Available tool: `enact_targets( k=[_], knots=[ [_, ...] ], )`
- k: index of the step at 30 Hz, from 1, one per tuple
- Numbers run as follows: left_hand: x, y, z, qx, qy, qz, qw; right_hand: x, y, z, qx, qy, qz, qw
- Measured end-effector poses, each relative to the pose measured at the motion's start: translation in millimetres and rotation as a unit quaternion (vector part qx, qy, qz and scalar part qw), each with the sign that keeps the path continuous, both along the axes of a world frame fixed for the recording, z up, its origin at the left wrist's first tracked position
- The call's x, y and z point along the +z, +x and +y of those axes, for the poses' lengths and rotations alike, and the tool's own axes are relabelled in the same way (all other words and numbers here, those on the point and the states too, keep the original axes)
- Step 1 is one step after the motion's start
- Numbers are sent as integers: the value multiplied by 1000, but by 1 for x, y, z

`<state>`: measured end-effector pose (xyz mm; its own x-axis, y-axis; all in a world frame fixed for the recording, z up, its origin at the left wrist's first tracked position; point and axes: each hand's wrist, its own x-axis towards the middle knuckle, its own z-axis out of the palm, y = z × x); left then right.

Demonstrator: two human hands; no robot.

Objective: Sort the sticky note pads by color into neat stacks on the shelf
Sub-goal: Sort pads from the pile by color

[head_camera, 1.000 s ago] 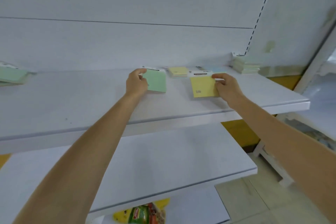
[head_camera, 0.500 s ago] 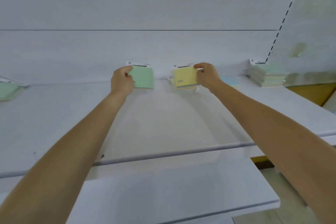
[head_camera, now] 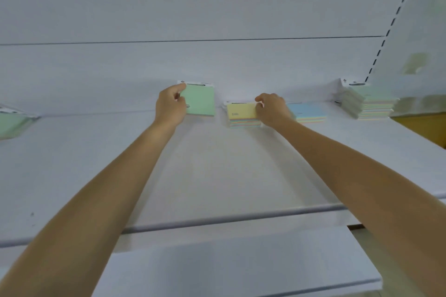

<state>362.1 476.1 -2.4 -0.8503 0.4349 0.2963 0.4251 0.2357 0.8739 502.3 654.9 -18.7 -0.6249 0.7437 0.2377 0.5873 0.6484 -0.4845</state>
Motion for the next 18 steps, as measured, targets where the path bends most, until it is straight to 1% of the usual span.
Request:
enact_targets(
  k=[3,5,8,10,13,16,18],
  knots=[
    [5,19,19,-10,8,0,1000,2,25,5,28,16,37,999],
    [7,35,39,-20,24,0,1000,4,51,11,57,39,41,997],
    [10,67,77,-44,45,-14,998,4,98,30,88,66,3,994],
    [13,94,104,-63,54,-33,996,1,134,48,92,76,-18,993],
    [16,135,145,-87,61,-51,993,-3,189,76,72,85,-48,993],
    [18,174,184,-108,79,-70,988,-6,237,103,44,85,-120,988],
    [19,196,207,-117,85,-84,986,-7,258,117,31,81,-151,985]
  ],
)
